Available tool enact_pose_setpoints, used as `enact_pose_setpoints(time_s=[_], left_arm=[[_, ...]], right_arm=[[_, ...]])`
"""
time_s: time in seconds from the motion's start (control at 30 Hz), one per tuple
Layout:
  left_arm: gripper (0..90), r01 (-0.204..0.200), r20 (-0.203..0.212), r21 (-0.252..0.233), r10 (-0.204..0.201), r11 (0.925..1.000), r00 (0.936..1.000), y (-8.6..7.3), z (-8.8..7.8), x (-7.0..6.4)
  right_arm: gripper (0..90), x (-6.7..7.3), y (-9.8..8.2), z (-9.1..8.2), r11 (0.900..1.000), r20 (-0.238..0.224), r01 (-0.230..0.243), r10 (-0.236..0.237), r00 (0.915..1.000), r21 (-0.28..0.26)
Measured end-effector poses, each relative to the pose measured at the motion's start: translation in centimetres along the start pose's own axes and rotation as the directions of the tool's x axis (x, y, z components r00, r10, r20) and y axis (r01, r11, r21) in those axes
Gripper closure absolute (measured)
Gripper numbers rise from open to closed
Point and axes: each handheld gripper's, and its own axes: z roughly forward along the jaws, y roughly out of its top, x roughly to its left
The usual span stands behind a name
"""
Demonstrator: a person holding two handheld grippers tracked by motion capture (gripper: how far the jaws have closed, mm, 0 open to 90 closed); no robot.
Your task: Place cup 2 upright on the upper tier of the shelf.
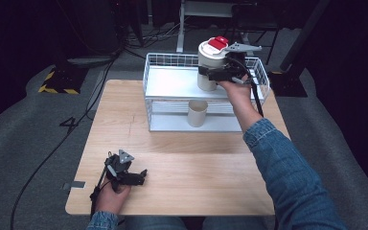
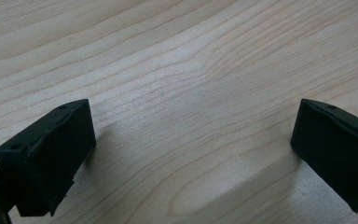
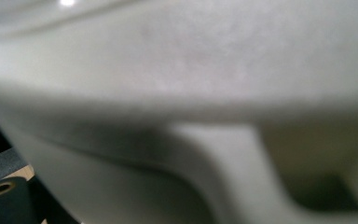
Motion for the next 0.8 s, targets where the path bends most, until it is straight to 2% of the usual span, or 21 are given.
enact_pose_setpoints(time_s=[0.2,0.33,0.43,0.63,0.8], left_arm=[[0.3,0.0,-0.001,0.001,0.0,1.0,1.0,0.0,0.0,0.0],[0.3,0.0,0.0,0.0,0.0,1.0,1.0,0.0,0.0,0.0],[0.3,0.0,0.0,0.0,0.0,1.0,1.0,0.0,0.0,0.0],[0.3,0.0,-0.001,-0.001,0.0,1.0,1.0,0.0,0.0,0.0],[0.3,0.001,0.001,0.0,-0.001,1.0,1.0,0.0,0.0,0.0]], right_arm=[[7.2,-0.1,-0.1,0.2,1.0,-0.01,-0.001,0.001,1.0,-0.001],[0.7,0.0,-0.1,0.2,1.0,0.012,-0.005,0.005,0.9999,0.006],[0.0,0.0,-0.1,0.0,1.0,0.021,-0.004,0.003,0.9998,0.018],[0.0,0.2,0.2,-1.2,1.0,0.044,0.004,-0.004,0.999,-0.002],[0.0,0.3,0.1,-2.4,1.0,0.044,0.011,-0.011,0.999,0.0]])
